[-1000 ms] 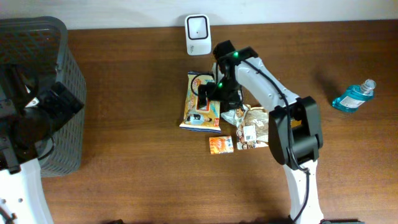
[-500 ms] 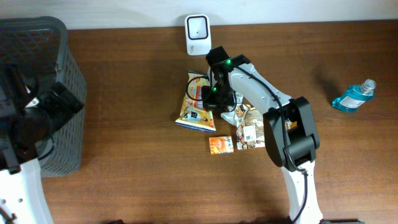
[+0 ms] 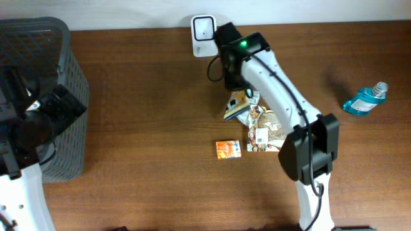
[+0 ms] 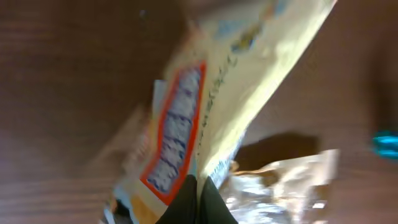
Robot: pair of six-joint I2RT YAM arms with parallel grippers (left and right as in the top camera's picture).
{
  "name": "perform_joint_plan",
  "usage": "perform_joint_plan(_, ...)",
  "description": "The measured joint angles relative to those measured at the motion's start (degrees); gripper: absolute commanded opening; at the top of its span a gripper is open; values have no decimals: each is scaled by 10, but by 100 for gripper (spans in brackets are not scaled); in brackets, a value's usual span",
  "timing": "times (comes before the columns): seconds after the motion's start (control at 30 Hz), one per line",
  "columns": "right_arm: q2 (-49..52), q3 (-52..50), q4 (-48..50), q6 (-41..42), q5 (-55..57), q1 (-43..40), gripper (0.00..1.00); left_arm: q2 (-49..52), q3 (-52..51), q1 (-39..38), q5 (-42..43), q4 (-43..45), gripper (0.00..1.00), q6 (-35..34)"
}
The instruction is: Scan the item barcode
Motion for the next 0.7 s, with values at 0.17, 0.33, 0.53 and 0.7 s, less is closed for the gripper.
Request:
perform_joint_plan(0.17, 1, 0, 32, 3, 95, 90, 4, 0, 0, 0, 0, 0, 99, 0)
perform_joint_plan(0.33, 29, 0, 66, 26, 90, 155, 4, 0, 0, 0, 0, 0, 99, 0)
perform_joint_plan(0.53, 77, 0, 93, 38, 20, 182, 4, 0, 0, 0, 0, 0, 99, 0)
perform_joint_plan(0.7, 77, 0, 95, 47, 3, 195, 4, 0, 0, 0, 0, 0, 99, 0)
